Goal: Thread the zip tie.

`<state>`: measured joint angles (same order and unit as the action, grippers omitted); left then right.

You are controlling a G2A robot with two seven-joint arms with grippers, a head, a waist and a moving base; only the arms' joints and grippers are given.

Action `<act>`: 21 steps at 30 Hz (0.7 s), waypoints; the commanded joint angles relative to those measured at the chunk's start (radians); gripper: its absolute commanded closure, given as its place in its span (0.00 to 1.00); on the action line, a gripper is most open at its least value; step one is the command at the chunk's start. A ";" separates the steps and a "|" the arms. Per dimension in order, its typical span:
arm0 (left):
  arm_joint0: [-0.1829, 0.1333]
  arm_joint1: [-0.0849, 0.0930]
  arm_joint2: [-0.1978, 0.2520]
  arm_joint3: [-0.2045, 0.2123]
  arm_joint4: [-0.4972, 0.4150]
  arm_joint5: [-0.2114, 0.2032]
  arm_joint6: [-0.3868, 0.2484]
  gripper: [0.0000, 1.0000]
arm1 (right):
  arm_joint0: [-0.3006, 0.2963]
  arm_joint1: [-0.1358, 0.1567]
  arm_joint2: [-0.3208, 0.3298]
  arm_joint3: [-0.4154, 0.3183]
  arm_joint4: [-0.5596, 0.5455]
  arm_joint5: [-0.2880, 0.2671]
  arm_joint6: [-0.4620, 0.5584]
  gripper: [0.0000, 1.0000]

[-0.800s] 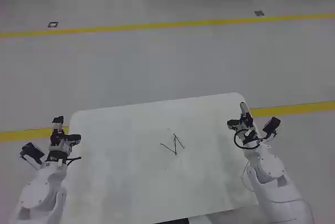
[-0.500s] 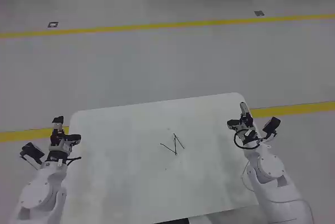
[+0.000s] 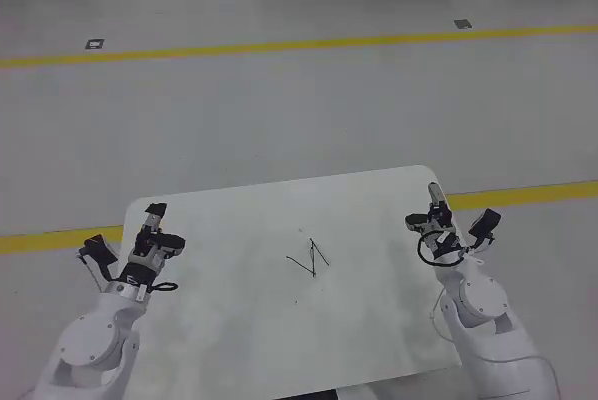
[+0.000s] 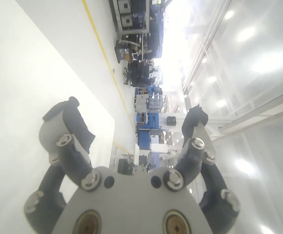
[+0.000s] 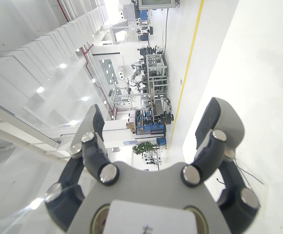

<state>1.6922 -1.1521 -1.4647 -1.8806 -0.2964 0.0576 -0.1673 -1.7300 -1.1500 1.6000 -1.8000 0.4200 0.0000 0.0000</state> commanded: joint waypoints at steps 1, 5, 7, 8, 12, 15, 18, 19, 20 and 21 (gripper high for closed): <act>-0.015 -0.002 0.043 0.011 0.025 0.014 -0.020 0.00 | 0.000 0.000 0.000 0.000 0.000 0.000 0.000 0.00; -0.025 -0.002 0.063 0.017 0.050 0.014 -0.034 0.00 | 0.000 0.000 0.000 0.000 0.000 0.000 0.000 0.00; -0.025 -0.002 0.063 0.017 0.050 0.014 -0.034 0.00 | 0.000 0.000 0.000 0.000 0.000 0.000 0.000 0.00; -0.025 -0.002 0.063 0.017 0.050 0.014 -0.034 0.00 | 0.000 0.000 0.000 0.000 0.000 0.000 0.000 0.00; -0.025 -0.002 0.063 0.017 0.050 0.014 -0.034 0.00 | 0.000 0.000 0.000 0.000 0.000 0.000 0.000 0.00; -0.030 -0.002 0.092 0.020 0.079 0.025 -0.064 0.00 | -0.002 0.005 0.014 0.016 -0.023 -0.043 0.101 0.00; -0.057 -0.003 0.131 0.037 0.128 0.045 -0.093 0.00 | -0.007 0.011 0.046 0.050 -0.046 -0.116 0.217 0.00; -0.067 -0.003 0.145 0.043 0.144 0.055 -0.100 0.00 | -0.009 0.013 0.053 0.060 -0.041 -0.130 0.252 0.00; -0.079 -0.005 0.163 0.051 0.154 0.065 -0.103 0.00 | -0.009 0.015 0.061 0.068 -0.043 -0.147 0.297 0.00; -0.089 -0.006 0.180 0.058 0.160 0.076 -0.109 0.00 | -0.013 0.017 0.066 0.075 -0.045 -0.158 0.331 0.00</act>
<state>1.6125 -1.1571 -1.3023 -1.8296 -0.1424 0.1230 -0.2720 -1.7404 -1.1347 1.6617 -1.7304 0.3765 -0.1484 0.2900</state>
